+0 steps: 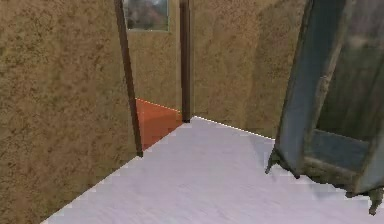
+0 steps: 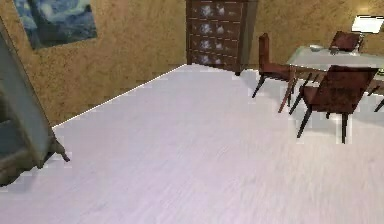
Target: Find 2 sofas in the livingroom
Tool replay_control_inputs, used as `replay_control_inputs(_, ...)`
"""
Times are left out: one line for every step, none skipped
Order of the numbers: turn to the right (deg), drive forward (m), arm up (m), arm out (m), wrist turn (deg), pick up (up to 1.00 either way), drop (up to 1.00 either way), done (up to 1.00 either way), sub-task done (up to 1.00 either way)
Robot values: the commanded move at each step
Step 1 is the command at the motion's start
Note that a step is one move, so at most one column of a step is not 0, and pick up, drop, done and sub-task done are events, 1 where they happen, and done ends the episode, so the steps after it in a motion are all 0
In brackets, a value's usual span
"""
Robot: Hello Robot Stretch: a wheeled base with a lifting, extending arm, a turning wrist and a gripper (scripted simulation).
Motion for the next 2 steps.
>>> replay_control_inputs(0.0, 1.0, 0.0, 0.0, 0.0, 0.0, 0.0, 0.0, 0.0)
replay_control_inputs(-3.0, 0.0, 0.0, 0.0, 0.0, 0.0, 0.0, 0.0, 0.0)
